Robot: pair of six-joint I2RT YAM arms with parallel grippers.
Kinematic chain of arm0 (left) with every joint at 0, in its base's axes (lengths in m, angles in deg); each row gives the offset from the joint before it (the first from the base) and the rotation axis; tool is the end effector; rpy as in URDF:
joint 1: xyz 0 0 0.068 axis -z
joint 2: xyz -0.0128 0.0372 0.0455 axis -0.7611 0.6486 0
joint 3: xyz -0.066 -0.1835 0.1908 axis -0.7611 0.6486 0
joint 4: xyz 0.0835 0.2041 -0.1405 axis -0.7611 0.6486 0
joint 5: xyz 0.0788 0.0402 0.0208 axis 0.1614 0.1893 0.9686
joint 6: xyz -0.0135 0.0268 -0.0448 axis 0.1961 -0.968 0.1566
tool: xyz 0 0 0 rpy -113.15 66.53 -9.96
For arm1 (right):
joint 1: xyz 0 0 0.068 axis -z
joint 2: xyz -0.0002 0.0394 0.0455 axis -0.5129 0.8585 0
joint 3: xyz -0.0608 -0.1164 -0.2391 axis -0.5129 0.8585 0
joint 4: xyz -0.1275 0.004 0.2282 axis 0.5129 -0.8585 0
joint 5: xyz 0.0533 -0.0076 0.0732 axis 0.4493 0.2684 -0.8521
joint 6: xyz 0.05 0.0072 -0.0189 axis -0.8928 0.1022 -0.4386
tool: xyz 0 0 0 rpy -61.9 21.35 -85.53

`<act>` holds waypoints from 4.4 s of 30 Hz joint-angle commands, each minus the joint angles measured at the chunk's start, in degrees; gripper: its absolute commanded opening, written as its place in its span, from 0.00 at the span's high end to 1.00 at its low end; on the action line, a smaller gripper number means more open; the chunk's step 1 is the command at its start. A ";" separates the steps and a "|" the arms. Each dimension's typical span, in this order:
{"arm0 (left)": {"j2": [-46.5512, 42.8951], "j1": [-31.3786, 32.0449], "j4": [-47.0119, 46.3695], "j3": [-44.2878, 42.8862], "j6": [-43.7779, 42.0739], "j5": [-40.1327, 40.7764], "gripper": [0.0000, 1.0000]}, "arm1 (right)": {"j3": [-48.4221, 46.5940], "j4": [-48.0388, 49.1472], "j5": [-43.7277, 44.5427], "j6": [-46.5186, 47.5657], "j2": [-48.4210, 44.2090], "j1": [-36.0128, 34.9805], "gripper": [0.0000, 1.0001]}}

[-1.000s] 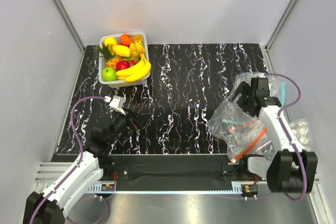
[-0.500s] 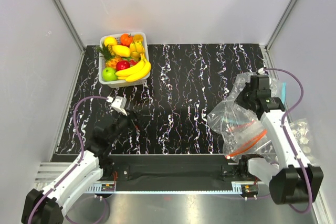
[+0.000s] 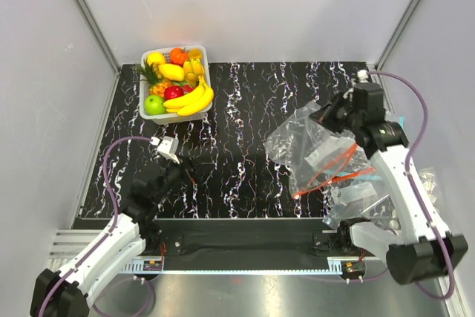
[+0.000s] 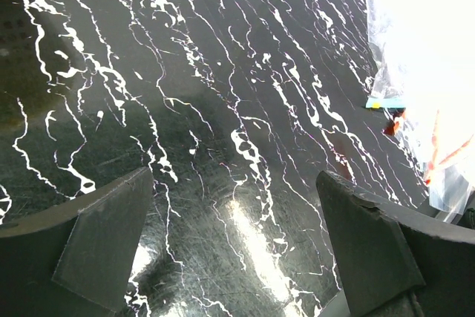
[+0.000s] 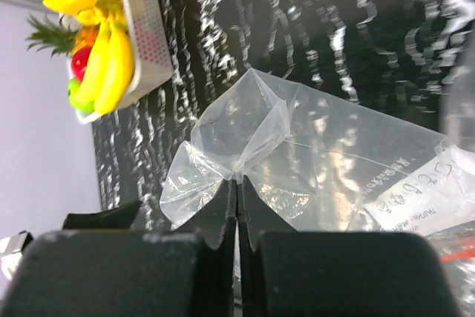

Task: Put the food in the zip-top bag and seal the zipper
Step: Pick up the zipper food storage bag at the center of the board, then place the zipper food storage bag at the center of the board, then pick up the zipper food storage bag at the center of the board, then open the zipper of the food storage bag at the center of the board.

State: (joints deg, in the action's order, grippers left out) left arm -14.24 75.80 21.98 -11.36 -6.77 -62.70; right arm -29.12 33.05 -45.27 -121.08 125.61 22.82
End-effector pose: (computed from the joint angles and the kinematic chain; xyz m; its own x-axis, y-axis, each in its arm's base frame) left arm 0.1338 -0.0740 0.1970 -0.4213 -0.2757 -0.8640 0.4740 0.7452 -0.4689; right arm 0.2188 0.0386 0.3671 -0.6074 0.5007 -0.6167 0.0579 0.8022 0.5942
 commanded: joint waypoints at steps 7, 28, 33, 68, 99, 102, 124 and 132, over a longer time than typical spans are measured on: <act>-2.17 0.30 0.41 -2.79 -1.59 2.91 0.01 | -15.80 9.24 9.56 -5.91 20.16 -18.41 0.98; -1.73 0.30 1.12 -3.40 -1.50 3.27 0.01 | 4.96 18.29 28.12 9.64 8.06 -23.26 0.25; 2.37 1.71 0.58 -4.71 -1.94 7.46 0.01 | 14.66 26.10 22.76 10.08 4.88 -23.26 0.33; 66.64 37.30 35.66 -62.11 -15.91 57.23 0.43 | 45.26 53.80 28.55 9.11 -10.85 -23.17 0.52; 47.14 20.43 4.56 -35.23 -8.44 15.59 1.00 | 40.07 64.35 0.79 12.01 5.66 -24.05 0.41; 47.75 19.55 1.04 -33.82 -6.16 10.32 1.00 | 40.25 66.46 -0.36 11.40 6.46 -24.48 0.40; 44.86 18.58 -8.46 -29.42 -1.32 0.89 1.00 | 32.60 65.85 7.99 2.44 23.16 -25.19 0.44; 42.65 17.97 -6.36 -28.98 -2.03 4.94 1.00 | 35.67 64.70 9.83 1.90 19.13 -25.19 0.46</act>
State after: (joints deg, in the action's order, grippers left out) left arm 30.37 94.53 18.13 -40.32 -8.39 -59.75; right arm 5.80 96.58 -37.86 -118.89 148.27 -1.79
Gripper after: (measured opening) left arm 0.005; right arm 0.524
